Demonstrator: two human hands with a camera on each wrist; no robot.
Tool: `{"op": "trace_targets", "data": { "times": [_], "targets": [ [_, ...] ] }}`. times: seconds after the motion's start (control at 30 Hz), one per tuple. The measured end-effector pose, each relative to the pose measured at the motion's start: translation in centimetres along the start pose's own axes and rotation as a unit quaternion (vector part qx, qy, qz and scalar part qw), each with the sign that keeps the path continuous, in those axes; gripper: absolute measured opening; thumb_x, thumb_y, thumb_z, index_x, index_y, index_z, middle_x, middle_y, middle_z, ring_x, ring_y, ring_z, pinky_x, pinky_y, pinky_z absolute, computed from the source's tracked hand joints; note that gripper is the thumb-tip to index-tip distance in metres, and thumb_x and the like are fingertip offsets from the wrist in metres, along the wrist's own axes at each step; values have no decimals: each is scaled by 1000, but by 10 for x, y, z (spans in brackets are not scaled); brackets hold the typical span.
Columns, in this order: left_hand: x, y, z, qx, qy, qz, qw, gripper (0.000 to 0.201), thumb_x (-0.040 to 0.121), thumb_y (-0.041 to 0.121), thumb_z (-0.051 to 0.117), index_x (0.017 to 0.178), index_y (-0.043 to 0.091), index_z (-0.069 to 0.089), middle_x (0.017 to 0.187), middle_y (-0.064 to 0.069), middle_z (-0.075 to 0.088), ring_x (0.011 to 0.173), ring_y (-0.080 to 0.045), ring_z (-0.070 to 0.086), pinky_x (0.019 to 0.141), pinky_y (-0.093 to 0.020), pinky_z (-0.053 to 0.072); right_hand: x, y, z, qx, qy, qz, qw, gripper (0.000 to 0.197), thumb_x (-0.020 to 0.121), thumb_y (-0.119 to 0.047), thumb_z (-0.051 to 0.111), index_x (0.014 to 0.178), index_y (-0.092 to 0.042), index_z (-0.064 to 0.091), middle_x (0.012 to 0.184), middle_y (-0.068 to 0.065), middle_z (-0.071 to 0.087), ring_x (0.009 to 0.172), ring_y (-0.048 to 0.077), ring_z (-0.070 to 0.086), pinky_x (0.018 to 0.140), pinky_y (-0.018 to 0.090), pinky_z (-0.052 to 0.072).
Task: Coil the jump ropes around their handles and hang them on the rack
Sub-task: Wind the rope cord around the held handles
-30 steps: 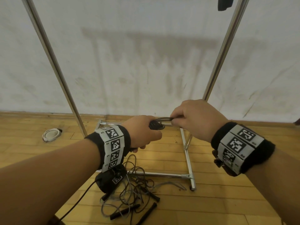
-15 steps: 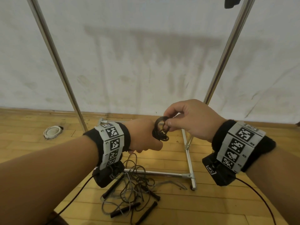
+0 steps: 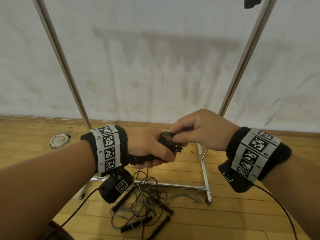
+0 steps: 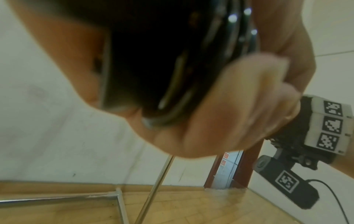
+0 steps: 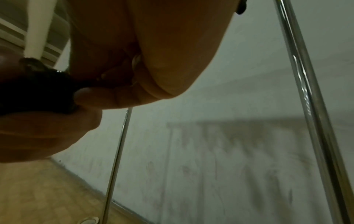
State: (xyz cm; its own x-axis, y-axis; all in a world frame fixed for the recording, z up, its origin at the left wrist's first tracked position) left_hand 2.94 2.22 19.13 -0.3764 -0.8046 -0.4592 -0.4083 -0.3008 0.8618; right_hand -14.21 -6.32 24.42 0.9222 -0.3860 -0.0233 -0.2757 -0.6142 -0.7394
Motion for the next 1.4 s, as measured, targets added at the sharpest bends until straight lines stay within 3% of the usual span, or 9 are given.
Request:
{"op": "trace_targets", "data": {
  "times": [0.13,0.27,0.4,0.47,0.6,0.7,0.83,1.03,1.4],
  "targets": [
    [0,8,-6,45,69,17,996,50,88,37,77,104,-7,61,68,-14,58,47,-26,52,44,-29,47,-2,7,-8,100,70,16,992,15,92,-4,71,105,-9,78,86,8,77,72,17,72,70,24,58],
    [2,10,-7,232,155,-26,960,29,85,52,75,97,28,66,58,4,65,45,-13,58,47,-27,51,-3,7,-13,76,108,19,991,15,93,-6,70,106,-13,76,88,6,78,76,20,76,74,27,62],
    [9,10,-2,370,199,-54,906,26,86,58,73,91,36,61,69,4,73,52,-9,66,49,-20,54,-3,1,-10,32,73,10,997,16,96,-7,68,104,-18,75,86,-1,79,77,13,77,78,20,59],
    [10,10,-2,383,204,-54,899,27,86,59,73,91,36,60,73,4,74,57,-11,70,51,-21,56,-4,-1,-9,33,58,7,998,16,96,-6,67,103,-18,75,86,0,79,78,13,77,79,20,59],
    [8,8,0,339,196,-55,918,24,88,57,74,93,39,58,69,6,72,49,-5,65,46,-20,51,-5,-2,-6,13,29,3,999,16,95,-6,68,102,-19,75,87,-2,79,79,10,76,80,17,57],
    [2,8,3,303,189,-33,934,22,91,50,73,100,46,54,64,18,69,45,-3,61,43,-20,48,-7,-2,-4,-38,5,0,999,18,95,-10,69,100,-26,76,83,-14,76,79,1,74,77,7,50],
    [-1,13,2,299,189,-14,935,24,92,49,72,105,47,52,83,1,76,58,-18,72,46,-26,55,-8,-5,-11,-59,35,-22,997,23,96,-13,68,100,-34,74,82,-16,76,78,-1,73,78,5,48],
    [0,12,8,304,177,-22,936,24,91,52,73,97,49,50,65,9,71,45,-4,62,46,-20,50,-10,-3,-12,-59,47,-31,997,23,96,-12,68,100,-34,75,84,-13,77,79,0,73,78,7,50],
    [2,1,11,158,114,-34,980,27,86,51,80,92,61,55,80,-4,76,52,-20,59,51,-31,53,-6,-3,2,-164,-1,-66,984,22,98,-17,65,106,-35,76,85,-26,69,78,-7,69,79,5,45]
  ]
}}
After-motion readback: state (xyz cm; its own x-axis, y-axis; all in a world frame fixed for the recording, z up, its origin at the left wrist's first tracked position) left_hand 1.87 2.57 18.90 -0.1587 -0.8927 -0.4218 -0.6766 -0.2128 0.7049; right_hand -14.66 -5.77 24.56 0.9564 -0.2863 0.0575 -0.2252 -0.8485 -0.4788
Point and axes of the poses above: each hand's wrist, its own x-axis towards the middle knuckle, its own z-axis out of the palm, y = z × x, the point moved 2 cm from there along x, towards the middle knuckle
